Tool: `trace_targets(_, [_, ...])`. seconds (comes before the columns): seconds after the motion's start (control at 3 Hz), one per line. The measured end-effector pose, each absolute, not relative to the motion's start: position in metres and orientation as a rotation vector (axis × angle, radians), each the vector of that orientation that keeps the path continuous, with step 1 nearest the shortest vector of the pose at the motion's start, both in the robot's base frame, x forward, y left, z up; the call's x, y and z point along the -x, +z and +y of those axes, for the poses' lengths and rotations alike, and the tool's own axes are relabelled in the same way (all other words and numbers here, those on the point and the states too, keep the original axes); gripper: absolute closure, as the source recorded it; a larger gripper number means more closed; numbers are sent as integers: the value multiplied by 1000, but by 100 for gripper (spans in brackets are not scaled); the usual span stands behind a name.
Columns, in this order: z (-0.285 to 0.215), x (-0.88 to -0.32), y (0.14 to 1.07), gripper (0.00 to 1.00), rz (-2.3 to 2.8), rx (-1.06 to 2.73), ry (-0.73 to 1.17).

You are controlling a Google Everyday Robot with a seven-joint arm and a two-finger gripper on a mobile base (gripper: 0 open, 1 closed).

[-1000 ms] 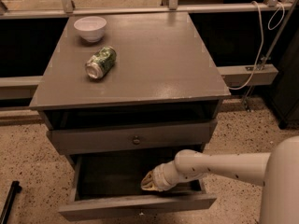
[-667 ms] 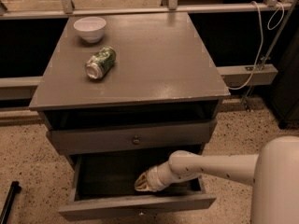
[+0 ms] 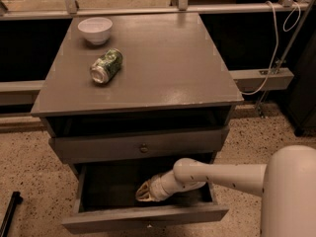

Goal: Open middle drawer

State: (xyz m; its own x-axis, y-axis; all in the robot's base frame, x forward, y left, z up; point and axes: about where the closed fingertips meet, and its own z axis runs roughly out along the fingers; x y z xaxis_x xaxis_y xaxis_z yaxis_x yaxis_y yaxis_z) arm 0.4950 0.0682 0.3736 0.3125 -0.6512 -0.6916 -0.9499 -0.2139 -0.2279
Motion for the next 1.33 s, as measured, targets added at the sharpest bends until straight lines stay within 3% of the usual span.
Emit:
trace_targets(0.33, [68,-464,372,100,1398,1956,727])
trace_targets(1.33, [51,-430,387,100,1461,1911,807])
